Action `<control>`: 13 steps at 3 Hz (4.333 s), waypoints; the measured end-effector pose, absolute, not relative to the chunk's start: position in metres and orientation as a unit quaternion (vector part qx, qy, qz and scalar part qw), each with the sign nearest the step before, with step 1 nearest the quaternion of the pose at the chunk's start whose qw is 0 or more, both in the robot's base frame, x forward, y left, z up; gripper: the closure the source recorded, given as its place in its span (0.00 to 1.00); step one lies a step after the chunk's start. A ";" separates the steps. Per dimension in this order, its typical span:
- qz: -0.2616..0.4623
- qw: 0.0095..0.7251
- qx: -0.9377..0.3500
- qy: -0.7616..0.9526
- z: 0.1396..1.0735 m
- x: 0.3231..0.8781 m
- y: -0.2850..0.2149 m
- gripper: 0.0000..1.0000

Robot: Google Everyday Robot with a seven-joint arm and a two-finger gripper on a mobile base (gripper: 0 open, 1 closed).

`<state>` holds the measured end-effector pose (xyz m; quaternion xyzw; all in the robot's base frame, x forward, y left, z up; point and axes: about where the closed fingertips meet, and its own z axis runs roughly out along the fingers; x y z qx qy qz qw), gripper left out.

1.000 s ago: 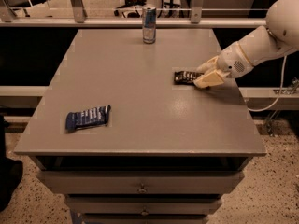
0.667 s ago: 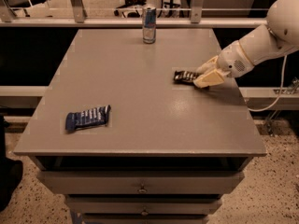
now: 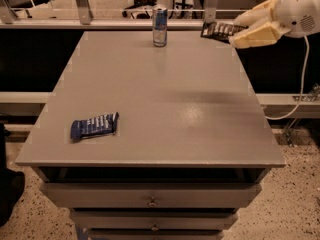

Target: Move rxbar chocolate near rxbar blueberry

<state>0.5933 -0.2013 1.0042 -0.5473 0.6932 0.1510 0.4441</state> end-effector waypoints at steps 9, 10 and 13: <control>0.192 0.325 -0.578 0.723 0.857 0.596 -0.182 0.00; 0.162 0.316 -0.589 0.726 0.842 0.592 -0.199 0.00; 0.123 0.286 -0.601 0.736 0.832 0.595 -0.226 0.37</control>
Offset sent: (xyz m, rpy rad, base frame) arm -0.0051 0.0179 0.0415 0.1075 -0.0792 0.0145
